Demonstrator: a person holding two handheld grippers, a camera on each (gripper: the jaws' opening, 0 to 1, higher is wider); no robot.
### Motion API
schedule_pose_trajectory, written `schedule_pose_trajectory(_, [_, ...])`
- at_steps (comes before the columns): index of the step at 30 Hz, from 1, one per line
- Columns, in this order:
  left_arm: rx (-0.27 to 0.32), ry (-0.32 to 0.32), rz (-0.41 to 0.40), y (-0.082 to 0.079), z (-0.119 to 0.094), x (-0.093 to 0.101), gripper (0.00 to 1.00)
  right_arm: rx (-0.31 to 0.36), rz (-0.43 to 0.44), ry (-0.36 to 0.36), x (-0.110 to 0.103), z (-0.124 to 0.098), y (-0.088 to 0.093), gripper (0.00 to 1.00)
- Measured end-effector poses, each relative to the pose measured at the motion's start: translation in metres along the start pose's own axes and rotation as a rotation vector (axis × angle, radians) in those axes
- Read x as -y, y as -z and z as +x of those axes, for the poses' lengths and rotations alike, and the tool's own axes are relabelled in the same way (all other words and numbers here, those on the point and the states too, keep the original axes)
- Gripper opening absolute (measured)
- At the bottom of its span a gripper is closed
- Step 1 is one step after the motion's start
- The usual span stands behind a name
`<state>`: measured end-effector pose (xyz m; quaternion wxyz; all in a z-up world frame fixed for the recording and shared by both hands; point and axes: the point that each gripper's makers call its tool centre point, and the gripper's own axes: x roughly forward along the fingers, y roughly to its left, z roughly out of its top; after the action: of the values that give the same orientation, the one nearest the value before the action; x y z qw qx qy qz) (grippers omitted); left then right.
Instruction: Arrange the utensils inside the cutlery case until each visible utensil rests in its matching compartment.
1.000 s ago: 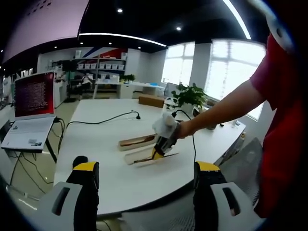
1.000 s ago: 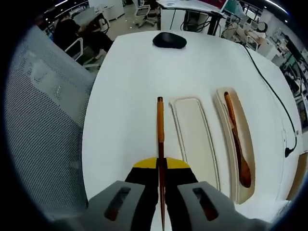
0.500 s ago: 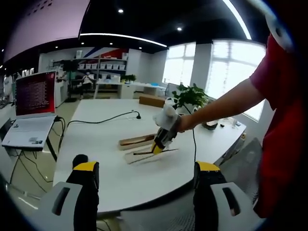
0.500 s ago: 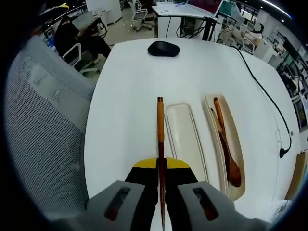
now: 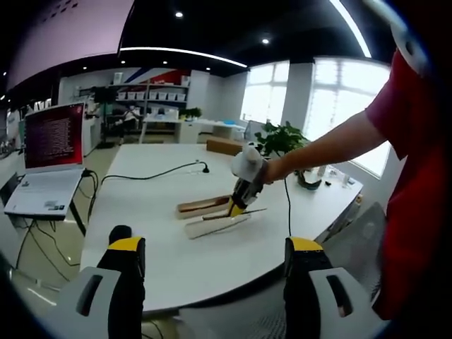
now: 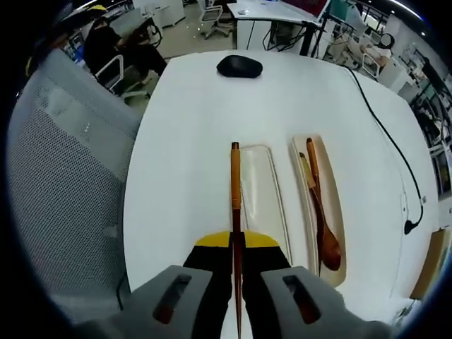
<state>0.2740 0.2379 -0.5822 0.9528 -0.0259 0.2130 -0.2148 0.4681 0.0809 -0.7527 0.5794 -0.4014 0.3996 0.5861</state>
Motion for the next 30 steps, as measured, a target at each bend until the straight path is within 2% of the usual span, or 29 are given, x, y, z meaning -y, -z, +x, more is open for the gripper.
schedule_pose_trajectory(14, [0.004,0.007,-0.002,-0.003,0.007,-0.003,0.83,-0.038,-0.078,0.002,0.028,-0.036,-0.010,0.00])
schedule_pose_trajectory(17, [0.000,0.008,0.000,-0.002,0.008,-0.003,0.83,-0.025,-0.061,0.006,0.035,-0.040,-0.012,0.00])
schedule_pose_trajectory(22, [-0.002,0.011,-0.005,-0.001,0.009,-0.002,0.83,-0.043,-0.079,0.001,0.043,-0.043,-0.012,0.00])
schedule_pose_trajectory(30, [-0.017,0.003,-0.016,0.003,0.008,-0.003,0.83,-0.051,-0.105,0.003,0.062,-0.054,-0.022,0.00])
